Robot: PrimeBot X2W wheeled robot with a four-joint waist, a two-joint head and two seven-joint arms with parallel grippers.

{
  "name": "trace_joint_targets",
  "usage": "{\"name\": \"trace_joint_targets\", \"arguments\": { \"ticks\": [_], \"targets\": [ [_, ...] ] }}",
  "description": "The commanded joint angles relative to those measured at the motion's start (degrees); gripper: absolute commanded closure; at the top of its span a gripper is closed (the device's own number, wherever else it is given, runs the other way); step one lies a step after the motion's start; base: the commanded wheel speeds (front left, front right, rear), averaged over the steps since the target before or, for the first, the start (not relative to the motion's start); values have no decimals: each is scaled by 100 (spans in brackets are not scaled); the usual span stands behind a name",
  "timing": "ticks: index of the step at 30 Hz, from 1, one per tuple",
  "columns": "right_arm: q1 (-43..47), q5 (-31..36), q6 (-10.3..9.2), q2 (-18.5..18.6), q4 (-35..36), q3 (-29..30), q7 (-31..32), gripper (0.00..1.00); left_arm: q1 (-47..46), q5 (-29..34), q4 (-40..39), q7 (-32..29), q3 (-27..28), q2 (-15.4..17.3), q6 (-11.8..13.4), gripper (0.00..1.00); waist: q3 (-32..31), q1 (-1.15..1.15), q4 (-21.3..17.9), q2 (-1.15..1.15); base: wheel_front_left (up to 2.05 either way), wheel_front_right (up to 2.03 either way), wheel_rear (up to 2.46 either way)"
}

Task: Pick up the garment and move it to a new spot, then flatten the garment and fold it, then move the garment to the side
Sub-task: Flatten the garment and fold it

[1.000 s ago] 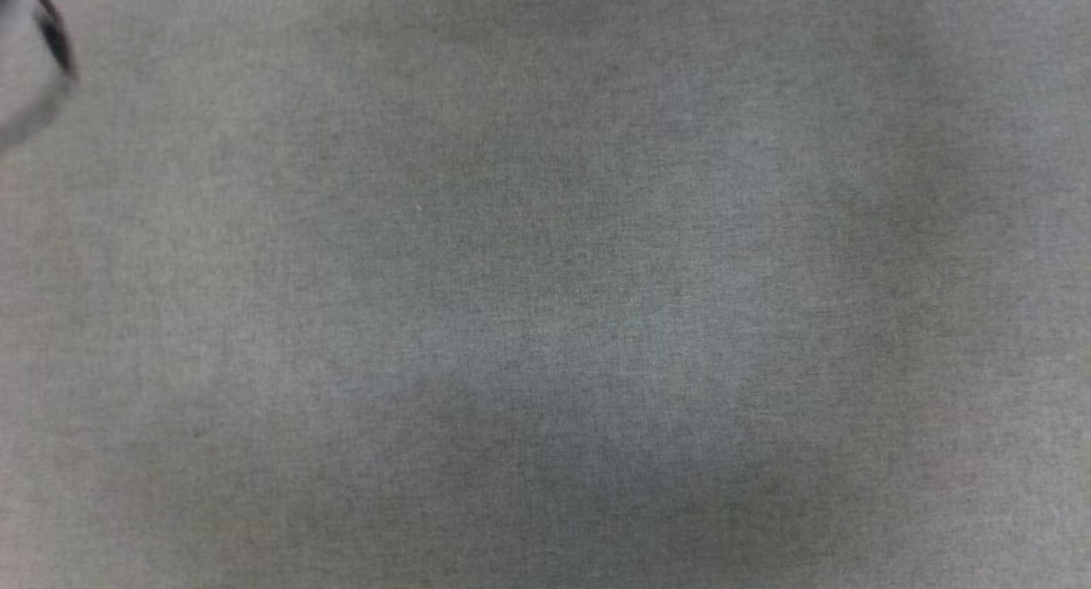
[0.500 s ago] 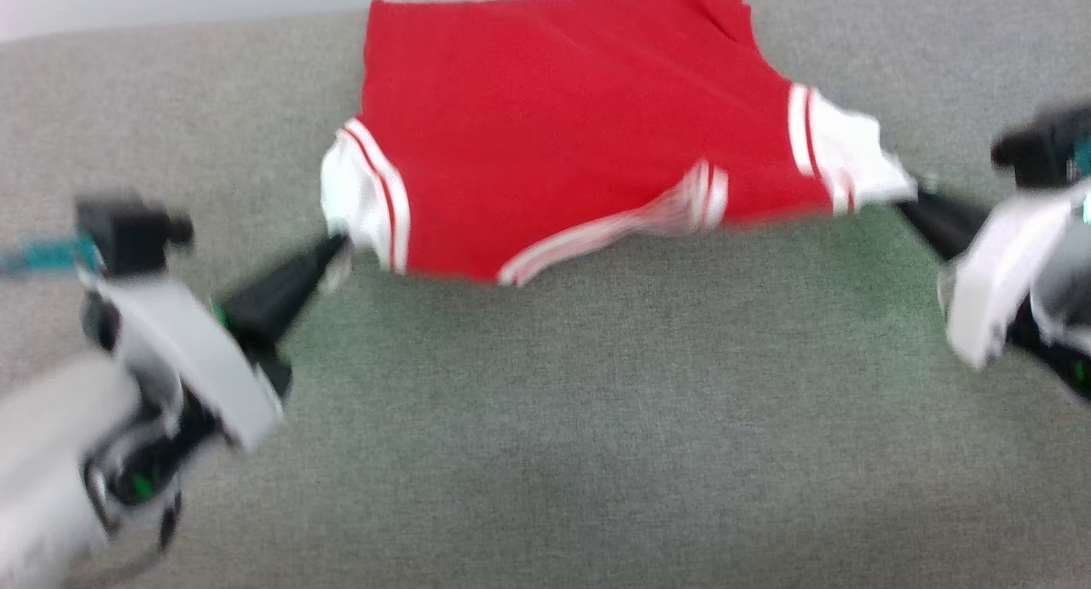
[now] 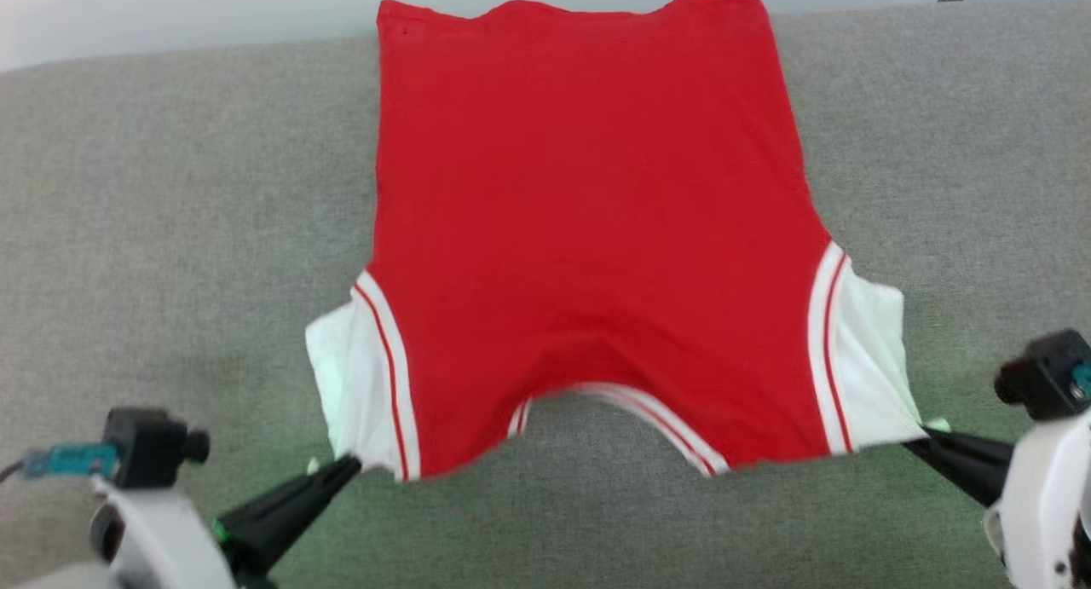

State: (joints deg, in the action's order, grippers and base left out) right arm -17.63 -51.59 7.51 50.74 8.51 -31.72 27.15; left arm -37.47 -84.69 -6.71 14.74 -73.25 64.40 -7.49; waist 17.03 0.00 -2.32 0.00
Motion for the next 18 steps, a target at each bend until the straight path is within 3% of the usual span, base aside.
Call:
{"name": "trace_joint_targets", "arguments": {
  "ticks": [1,5,10,15,18],
  "targets": [
    [374,42,-4,43,173,308,188,100,207,-65,-234,24,-4,211,3,100,20,0,14,0,0,0,0],
    [1180,108,-4,4,576,938,733,100,562,-72,-645,31,-8,681,3,100,76,0,50,0,0,0,0],
    [2017,211,-4,-126,1165,1664,1380,100,825,-22,-1030,36,-2,1004,3,100,160,0,109,0,0,0,0],
    [2370,512,-4,-505,1598,2245,1738,99,782,86,-979,22,21,815,3,100,230,0,141,0,0,0,0],
    [2192,676,-4,-693,1649,2215,1896,100,680,88,-769,7,60,536,3,100,269,0,110,0,0,0,0]
  ]
}}
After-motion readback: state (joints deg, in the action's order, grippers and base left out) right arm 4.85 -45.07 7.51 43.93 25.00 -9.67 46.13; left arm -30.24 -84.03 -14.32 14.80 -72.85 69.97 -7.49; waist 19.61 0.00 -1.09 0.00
